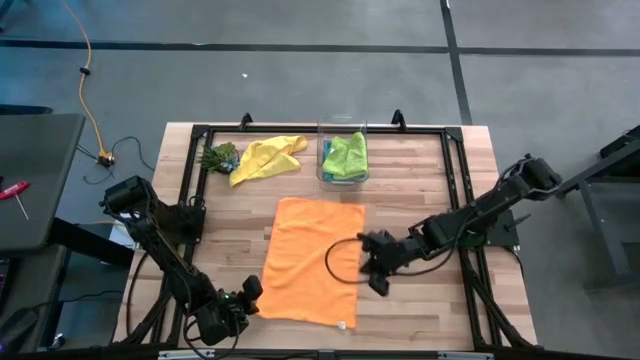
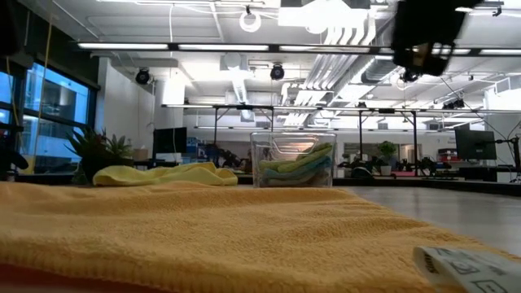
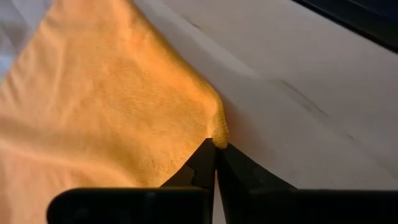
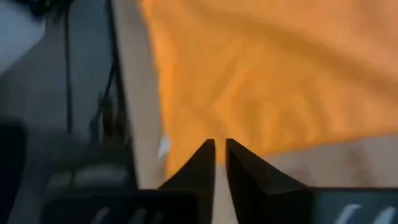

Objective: Fold microfiber towels
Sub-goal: Fold the orange microfiber cloth

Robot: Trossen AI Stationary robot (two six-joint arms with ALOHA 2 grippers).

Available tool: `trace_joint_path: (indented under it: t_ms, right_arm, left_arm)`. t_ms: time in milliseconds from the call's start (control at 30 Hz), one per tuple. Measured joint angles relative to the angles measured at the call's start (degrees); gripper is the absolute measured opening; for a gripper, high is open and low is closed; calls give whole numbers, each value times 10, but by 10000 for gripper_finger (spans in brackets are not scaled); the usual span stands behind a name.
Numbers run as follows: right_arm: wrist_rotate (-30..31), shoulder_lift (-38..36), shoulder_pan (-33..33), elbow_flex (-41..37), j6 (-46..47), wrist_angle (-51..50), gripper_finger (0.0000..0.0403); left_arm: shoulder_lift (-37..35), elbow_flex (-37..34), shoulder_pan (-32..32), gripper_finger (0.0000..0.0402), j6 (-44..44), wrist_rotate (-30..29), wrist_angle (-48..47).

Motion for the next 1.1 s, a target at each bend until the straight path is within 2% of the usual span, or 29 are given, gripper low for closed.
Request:
trace_joint_path:
  t_ms: [200,300,367,533,767,933,1100]
  right_arm:
    - [-90,75,61,3,-11,28,119]
    - [-109,130,82,50,-53,26,163]
    - [-109,171,94,100,-100,1,178]
    - [-71,277,116,228,-216,-91,183]
    - [-22,397,137,364,-269,-164,183]
    - [7,439,139,410,-268,-203,176]
    - [6,450,140,412,-259,-226,143]
  left_arm:
    - [0,0,1,1,-4,12,1]
    - [0,0,2,1,-13,16,2]
    - [0,0,2,1,-18,18,2]
    - [0,0,2,0,-26,31,3]
    - [0,0,1,0,-59,51,5]
    - [0,0,1,0,-60,51,5]
    - [0,0,1,0,-60,51,5]
